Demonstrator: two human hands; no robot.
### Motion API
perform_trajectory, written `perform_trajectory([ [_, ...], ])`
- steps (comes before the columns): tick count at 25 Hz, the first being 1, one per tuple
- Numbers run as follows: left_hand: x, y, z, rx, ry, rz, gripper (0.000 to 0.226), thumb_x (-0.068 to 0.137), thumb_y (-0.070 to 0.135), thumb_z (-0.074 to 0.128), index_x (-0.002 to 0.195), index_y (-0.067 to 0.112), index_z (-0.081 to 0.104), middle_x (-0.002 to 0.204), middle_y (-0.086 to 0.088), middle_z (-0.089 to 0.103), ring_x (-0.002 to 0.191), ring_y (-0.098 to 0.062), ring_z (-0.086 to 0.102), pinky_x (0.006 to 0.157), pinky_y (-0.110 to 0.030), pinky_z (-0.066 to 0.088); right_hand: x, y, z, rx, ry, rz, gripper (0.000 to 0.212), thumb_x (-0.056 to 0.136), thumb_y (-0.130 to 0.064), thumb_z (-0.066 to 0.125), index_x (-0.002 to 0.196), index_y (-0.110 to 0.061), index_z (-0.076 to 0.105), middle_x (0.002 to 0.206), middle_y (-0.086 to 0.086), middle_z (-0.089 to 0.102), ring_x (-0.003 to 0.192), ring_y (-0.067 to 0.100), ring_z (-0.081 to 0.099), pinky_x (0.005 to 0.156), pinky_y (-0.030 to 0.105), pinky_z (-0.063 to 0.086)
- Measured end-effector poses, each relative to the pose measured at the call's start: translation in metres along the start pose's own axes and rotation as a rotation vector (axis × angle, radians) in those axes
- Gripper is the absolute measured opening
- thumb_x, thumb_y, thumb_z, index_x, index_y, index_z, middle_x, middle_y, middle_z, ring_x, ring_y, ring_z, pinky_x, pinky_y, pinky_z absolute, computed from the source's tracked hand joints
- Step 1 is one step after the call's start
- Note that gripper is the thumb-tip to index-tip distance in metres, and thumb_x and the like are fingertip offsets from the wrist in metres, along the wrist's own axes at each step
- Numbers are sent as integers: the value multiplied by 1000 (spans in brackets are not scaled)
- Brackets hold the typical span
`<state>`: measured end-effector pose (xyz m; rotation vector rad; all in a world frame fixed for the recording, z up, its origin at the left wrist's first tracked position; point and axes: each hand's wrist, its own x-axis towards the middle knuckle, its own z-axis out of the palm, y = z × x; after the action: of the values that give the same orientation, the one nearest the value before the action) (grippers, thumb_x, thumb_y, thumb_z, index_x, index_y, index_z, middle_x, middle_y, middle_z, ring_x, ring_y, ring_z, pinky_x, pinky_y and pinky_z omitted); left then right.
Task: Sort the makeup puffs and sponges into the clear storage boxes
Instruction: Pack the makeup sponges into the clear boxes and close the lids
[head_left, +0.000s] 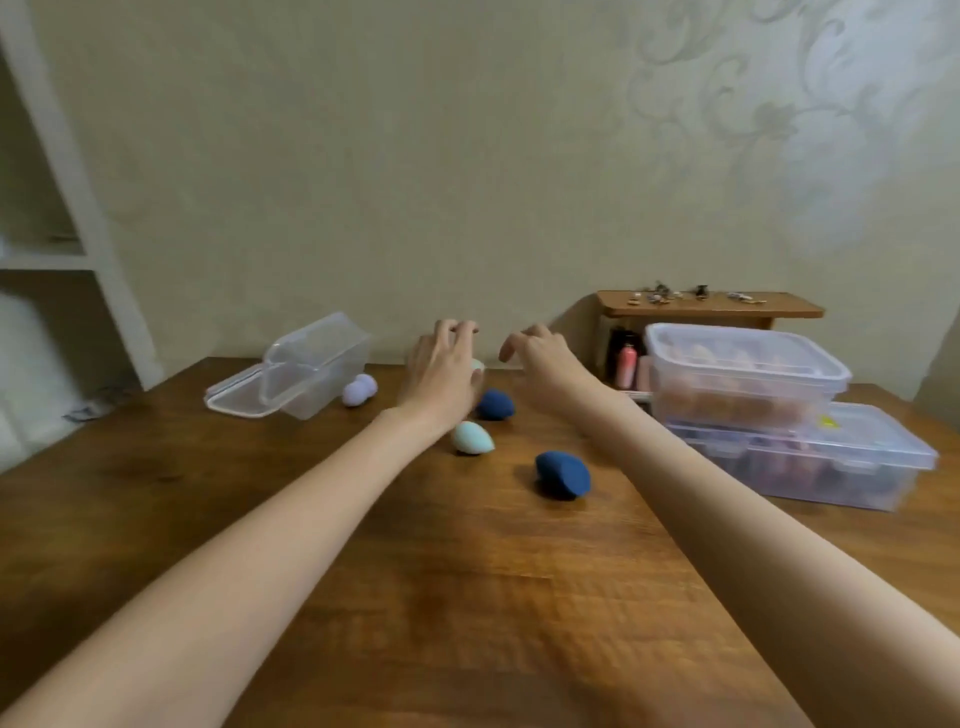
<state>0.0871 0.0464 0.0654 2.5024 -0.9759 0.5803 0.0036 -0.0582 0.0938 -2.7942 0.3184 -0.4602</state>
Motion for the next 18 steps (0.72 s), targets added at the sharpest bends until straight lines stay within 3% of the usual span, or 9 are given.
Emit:
perform_trajectory([
  [6,-6,-147,-33,190,10,-352,43,92,16,46,132,4,40,136,-20,45,126,-37,40,106,-41,28,48,-51,63,42,-239,-99,47,89,2,40,134,-10,45,134,15,46,125,27,42,95,28,37],
  [12,28,-202,-44,119,51,-518,47,96,27,42,137,4,34,140,-21,40,129,-37,38,108,-42,27,119,-96,125,50,-413,-155,59,93,-6,36,146,-29,23,137,12,48,110,29,52,82,35,42],
  [15,45,-214,-28,66,-12,-605,55,96,38,42,138,5,31,142,-19,41,132,-35,38,111,-43,22,149,-107,157,42,-436,-129,67,92,-2,35,148,-33,16,146,13,39,122,33,48,93,38,45],
  [18,45,-219,-7,5,-17,-624,54,95,41,43,135,5,35,139,-15,47,133,-34,37,113,-42,17,165,-110,178,19,-440,-73,58,94,-7,34,145,-32,23,142,15,37,128,36,37,103,44,39],
])
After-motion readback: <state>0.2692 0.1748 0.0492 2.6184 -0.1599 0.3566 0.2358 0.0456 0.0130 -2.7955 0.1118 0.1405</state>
